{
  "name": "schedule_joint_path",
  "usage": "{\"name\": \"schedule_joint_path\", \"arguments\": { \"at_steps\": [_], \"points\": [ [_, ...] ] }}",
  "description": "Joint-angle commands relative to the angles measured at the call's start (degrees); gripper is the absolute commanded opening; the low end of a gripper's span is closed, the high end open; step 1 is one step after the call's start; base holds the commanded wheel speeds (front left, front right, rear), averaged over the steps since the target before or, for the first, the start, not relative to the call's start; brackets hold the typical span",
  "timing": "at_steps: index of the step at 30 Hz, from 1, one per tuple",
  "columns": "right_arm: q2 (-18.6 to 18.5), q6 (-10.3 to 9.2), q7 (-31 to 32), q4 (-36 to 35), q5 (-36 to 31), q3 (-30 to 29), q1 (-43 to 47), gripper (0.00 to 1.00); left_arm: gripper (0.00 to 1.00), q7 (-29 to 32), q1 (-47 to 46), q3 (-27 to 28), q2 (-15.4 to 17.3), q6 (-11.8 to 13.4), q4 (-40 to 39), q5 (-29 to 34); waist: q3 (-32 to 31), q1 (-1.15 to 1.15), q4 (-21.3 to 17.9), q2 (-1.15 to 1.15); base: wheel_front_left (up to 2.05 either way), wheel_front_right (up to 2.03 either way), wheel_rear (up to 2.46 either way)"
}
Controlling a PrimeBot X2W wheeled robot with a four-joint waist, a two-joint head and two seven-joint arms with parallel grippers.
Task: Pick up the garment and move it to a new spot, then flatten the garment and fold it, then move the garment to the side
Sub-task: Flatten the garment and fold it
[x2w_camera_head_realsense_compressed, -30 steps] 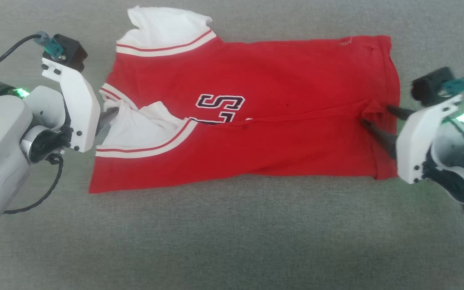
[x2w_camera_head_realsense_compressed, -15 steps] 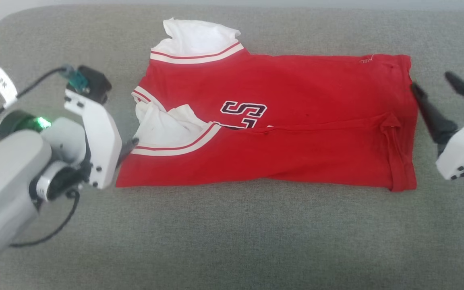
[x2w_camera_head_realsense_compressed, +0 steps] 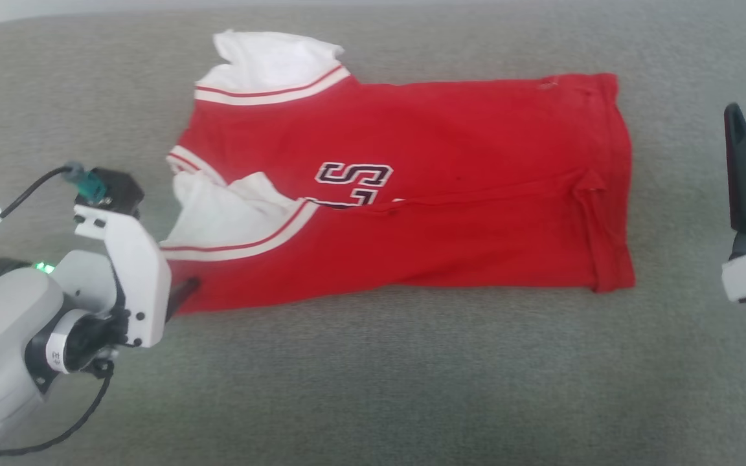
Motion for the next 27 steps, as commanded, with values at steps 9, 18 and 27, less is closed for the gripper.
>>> {"name": "schedule_joint_path", "arguments": {
  "at_steps": [9, 18, 27],
  "points": [
    [2.2, -0.01, 3.9, 0.1, 1.1, 0.0, 3.4, 1.00, 0.00, 1.7, 3.8, -0.3, -2.8, -0.9, 8.1, -4.6, 1.6, 0.00, -3.1, 0.00, 0.00, 0.00, 0.00],
    [-0.7, -0.01, 17.3, 3.9, 8.1, 3.6, 5.2, 1.00, 0.00, 0.7, 3.0, -0.7, -4.5, -3.3, 10.0, -3.7, 1.2, 0.00, -2.0, 0.00, 0.00, 0.00, 0.00],
    [-1.5, -0.01, 30.0, 9.0, 10.9, 6.3, 2.8, 1.00, 0.00, 0.1, 1.6, -1.1, -6.8, -4.7, 10.2, -2.7, 2.2, 0.00, 0.8, 0.00, 0.00, 0.00, 0.00]
  ]
}}
